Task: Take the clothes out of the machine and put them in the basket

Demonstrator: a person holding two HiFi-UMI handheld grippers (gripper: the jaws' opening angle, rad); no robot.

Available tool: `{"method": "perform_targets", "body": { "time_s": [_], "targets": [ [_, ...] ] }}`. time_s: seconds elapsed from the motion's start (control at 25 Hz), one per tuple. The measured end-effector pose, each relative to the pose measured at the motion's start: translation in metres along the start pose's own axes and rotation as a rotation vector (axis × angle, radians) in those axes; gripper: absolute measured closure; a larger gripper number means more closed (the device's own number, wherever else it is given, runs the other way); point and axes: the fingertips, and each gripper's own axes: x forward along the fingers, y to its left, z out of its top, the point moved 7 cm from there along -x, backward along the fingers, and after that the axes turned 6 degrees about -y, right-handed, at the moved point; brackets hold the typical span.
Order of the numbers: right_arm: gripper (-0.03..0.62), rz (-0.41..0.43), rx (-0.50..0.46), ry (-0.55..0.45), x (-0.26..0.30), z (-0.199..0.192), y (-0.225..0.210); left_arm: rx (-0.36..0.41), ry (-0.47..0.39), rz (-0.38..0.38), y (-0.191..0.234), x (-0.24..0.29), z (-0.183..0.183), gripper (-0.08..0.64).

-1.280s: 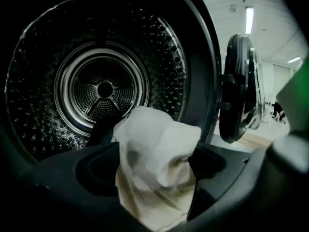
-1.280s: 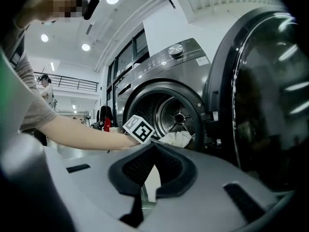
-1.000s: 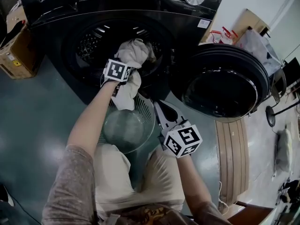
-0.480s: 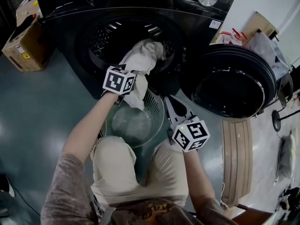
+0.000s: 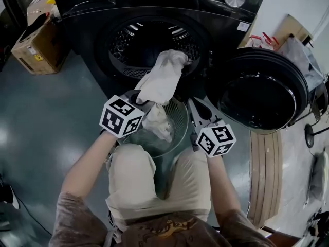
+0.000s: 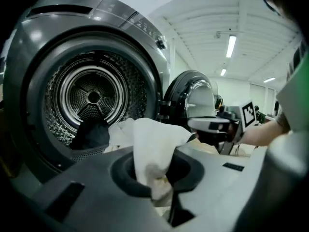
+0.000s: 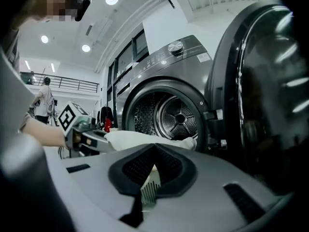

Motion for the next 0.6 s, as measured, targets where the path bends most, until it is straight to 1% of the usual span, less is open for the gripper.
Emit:
{"method": "perform_targets", "body": {
  "time_s": [0.16, 0.24, 0.32, 0.36, 0.44, 0.48, 0.52, 0.6],
  "targets": [
    [0.595, 0.013, 0.014, -0.005, 0.01, -0.004, 0.003, 0.072, 0.029, 0.005, -0.014, -0.019, -0.001, 0.514],
    [0.595, 0.022, 0.021, -0.005, 0.012, -0.006, 0.006, 0.081, 0.044, 0.0, -0.015, -0.022, -0.003, 0.508],
    [0.595, 0.029, 0.022, -0.004, 0.013, -0.007, 0.009, 0.083, 0.067, -0.012, -0.017, -0.021, -0.006, 0.479],
    [0.595, 0.031, 0.022, -0.003, 0.014, -0.007, 0.01, 0.085, 0.082, -0.021, -0.017, -0.02, -0.009, 0.432],
    [0.595, 0.029, 0.023, -0.004, 0.013, -0.007, 0.009, 0.091, 0.12, -0.036, -0.018, -0.018, -0.014, 0.305],
    [0.595, 0.026, 0.024, -0.005, 0.012, -0.007, 0.008, 0.095, 0.139, -0.042, -0.019, -0.017, -0.017, 0.255],
    [0.595, 0.022, 0.024, -0.006, 0.01, -0.007, 0.007, 0.097, 0.155, -0.048, -0.019, -0.016, -0.02, 0.221],
    [0.595, 0.015, 0.025, -0.006, 0.007, -0.007, 0.005, 0.094, 0.181, -0.067, -0.019, -0.015, -0.025, 0.193]
  ]
}}
